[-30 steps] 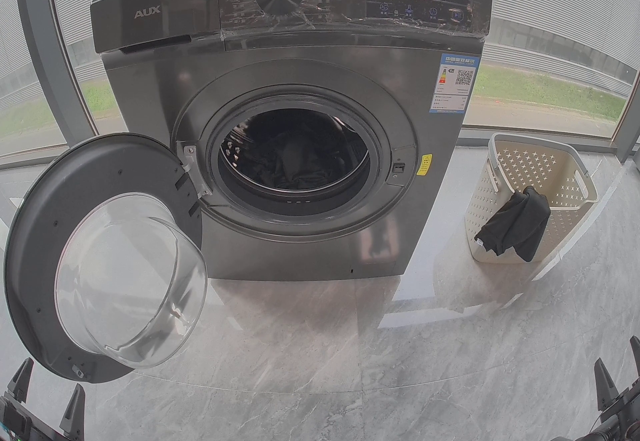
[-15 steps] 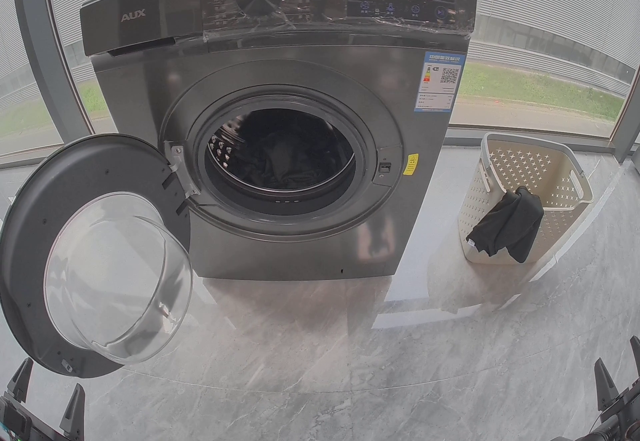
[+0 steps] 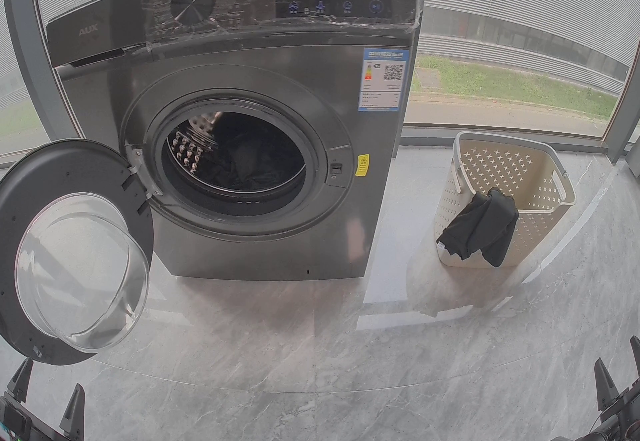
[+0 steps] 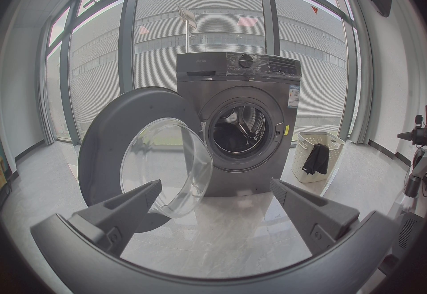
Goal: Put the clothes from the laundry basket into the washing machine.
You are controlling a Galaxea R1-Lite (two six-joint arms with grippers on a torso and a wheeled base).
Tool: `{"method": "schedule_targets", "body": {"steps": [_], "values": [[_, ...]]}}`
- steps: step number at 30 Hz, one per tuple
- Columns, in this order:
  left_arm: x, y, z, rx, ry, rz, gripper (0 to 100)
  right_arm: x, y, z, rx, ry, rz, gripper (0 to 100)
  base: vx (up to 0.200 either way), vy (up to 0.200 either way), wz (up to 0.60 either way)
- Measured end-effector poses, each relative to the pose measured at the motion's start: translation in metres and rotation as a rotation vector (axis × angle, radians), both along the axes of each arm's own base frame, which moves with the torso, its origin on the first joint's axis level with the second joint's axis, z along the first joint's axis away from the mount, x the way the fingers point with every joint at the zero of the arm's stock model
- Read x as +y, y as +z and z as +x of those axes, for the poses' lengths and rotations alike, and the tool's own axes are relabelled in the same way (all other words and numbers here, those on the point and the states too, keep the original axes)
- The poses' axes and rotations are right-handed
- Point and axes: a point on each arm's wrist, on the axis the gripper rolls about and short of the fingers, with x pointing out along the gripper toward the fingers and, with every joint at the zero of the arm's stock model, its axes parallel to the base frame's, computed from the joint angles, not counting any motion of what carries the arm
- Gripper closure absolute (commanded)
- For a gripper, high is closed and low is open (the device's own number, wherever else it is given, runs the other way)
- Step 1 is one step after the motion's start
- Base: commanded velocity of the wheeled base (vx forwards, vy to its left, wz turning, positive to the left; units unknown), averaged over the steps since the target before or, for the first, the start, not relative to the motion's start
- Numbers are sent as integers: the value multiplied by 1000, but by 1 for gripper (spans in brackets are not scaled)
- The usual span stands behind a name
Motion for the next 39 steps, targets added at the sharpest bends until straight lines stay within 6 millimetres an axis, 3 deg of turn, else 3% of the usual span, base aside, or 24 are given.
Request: {"method": "schedule_targets", "body": {"steps": [15, 21, 33, 39], "values": [[0, 0, 0, 1, 0, -2, 0, 0, 0, 0, 1, 0, 0, 0, 0, -200, 0], [0, 0, 0, 1, -5, -2, 0, 0, 0, 0, 1, 0, 0, 0, 0, 0, 0], [0, 0, 0, 0, -2, -10, 0, 0, 0, 0, 2, -1, 0, 0, 0, -200, 0], [0, 0, 0, 0, -4, -14, 0, 0, 0, 0, 1, 0, 0, 0, 0, 0, 0]]}}
